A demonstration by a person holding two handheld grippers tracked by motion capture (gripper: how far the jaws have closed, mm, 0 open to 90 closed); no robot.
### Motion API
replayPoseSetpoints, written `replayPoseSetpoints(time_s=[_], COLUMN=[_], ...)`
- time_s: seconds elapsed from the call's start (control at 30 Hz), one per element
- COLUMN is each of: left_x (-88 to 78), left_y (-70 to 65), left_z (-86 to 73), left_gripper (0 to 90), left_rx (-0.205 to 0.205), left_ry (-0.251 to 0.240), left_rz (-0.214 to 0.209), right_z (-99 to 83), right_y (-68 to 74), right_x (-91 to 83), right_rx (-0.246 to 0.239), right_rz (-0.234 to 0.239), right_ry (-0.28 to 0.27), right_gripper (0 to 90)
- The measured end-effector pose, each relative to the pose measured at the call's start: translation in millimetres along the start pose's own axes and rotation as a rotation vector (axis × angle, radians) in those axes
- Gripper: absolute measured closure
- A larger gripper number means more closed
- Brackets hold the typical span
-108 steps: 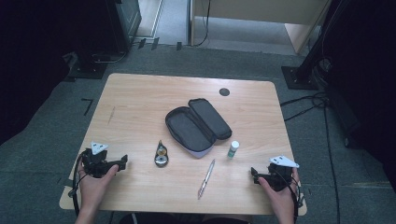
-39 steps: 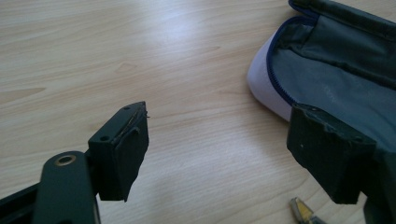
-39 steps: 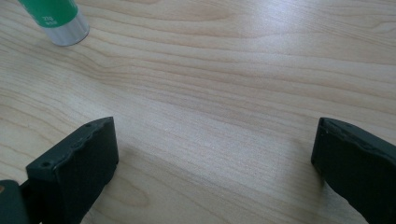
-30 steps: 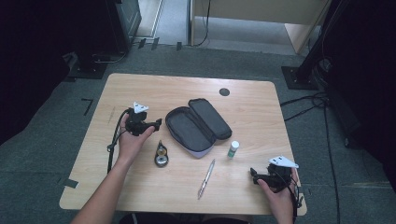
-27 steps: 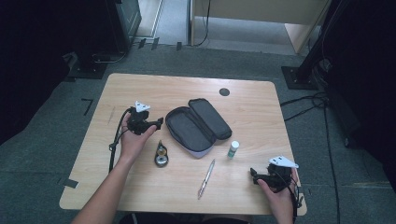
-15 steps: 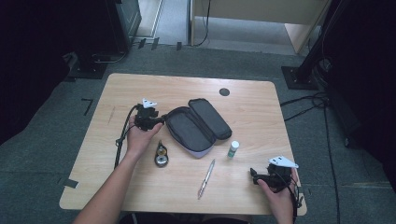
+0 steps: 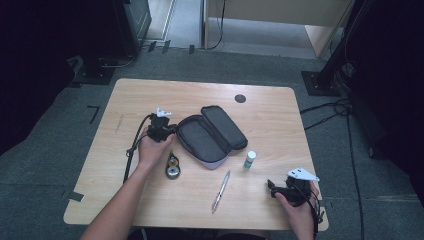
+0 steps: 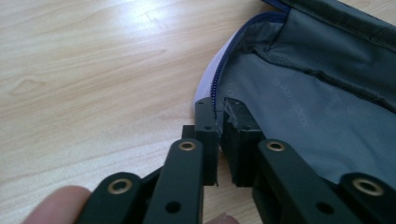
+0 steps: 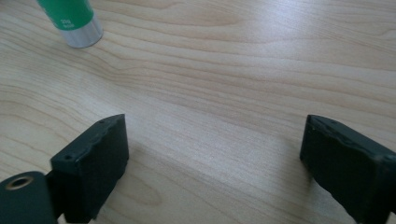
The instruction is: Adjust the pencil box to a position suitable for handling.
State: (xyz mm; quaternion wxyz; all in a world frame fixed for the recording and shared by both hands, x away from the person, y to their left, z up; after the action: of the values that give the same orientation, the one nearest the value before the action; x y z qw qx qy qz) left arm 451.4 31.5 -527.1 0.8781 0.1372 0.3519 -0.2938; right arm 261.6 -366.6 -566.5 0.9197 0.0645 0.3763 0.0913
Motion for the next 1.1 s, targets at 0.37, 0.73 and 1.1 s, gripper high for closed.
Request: replayPoseSetpoints(time_s=[0.37,0.73,1.1], left_x=[-6.7,-10.3,-15.7], left_y=[-5.9,-9.8,-12.1], left_z=[-5.0,-8.7,-11.8], left_gripper=[86.5,84.3,85.8], left_rx=[-0.006,0.013,0.02], left_ry=[0.007,0.014,0.02], left_rz=[-0.004,-0.017,-0.028], right_z=[11.7,27.3,30.0], right_y=[30.1,98.2,145.4], right_x=[-23.7,-38.8,-12.4], right_rx=[0.007,-0.077,-0.121], right_rz=[0.089,0.236,0.313], right_ry=[-0.126,-0.157,-0.089], right_gripper=[43.5,46.6,43.7])
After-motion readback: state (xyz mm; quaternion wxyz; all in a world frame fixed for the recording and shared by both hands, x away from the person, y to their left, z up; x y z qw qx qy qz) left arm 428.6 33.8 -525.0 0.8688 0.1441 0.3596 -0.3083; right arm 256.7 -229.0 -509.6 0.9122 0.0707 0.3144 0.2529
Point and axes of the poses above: each handheld gripper's, and its own axes: x roughly forward along the jaws, z roughly out of its top, y roughly to its left, the point moved 6 cm from there along x, roughly forward along the jaws, and after that the axes turned 13 degrees about x, right-handed, at the moved point
